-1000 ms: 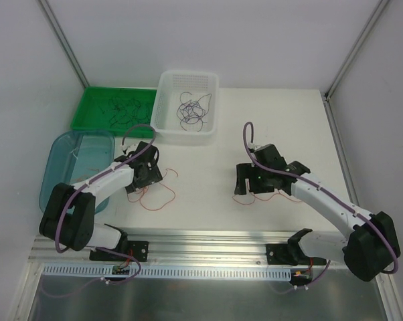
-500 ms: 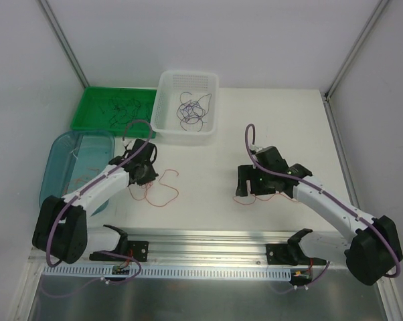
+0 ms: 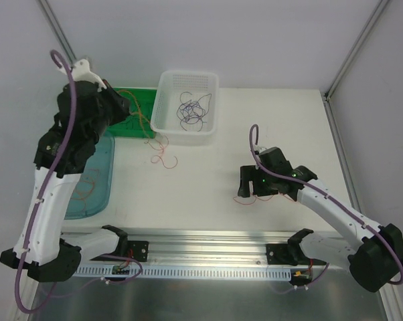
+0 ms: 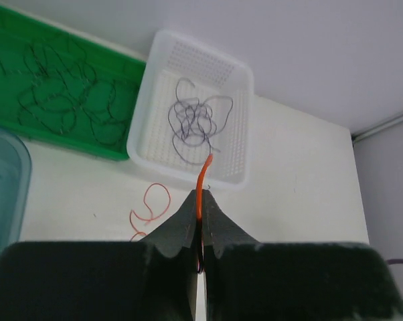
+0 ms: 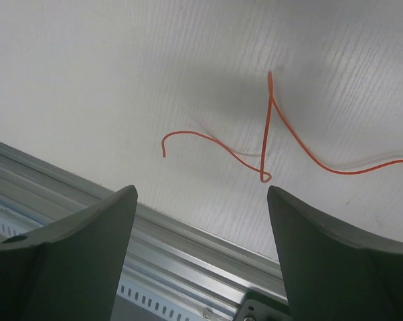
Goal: Untangle the cables
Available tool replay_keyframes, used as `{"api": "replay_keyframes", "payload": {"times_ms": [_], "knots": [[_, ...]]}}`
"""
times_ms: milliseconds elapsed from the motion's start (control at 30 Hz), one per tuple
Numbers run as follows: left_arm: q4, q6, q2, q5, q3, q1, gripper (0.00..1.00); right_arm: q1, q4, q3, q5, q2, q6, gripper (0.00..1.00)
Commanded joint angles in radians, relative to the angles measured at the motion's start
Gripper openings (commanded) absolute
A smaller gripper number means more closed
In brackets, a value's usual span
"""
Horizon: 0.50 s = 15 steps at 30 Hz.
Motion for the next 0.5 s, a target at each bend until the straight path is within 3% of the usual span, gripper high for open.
{"api": "replay_keyframes", "payload": {"times_ms": [0, 167, 267, 400, 467], "knots": [[-0.130, 0.161, 0.044, -0.127, 0.245, 0.017, 0.00, 0.006, -0.026, 0.029, 0.018, -0.028, -0.009, 0.83], [-0.163, 0.279, 0.128, -0.387, 0.512, 0.034, 0.01, 0.006, -0.043, 0.035, 0.016, -0.033, -0.009, 0.83], [-0.155, 0.350, 0.143, -0.481, 0.566, 0.048, 0.02, 0.006, -0.051, 0.041, 0.016, -0.037, -0.012, 0.83], [-0.121, 0.434, 0.130, -0.583, 0.456, 0.147, 0.05, 0.004, -0.066, 0.042, 0.015, -0.039, -0.013, 0.83], [-0.030, 0.439, 0.088, -0.583, 0.261, 0.229, 0.04, 0.006, -0.066, 0.035, 0.007, -0.040, -0.013, 0.83]]}}
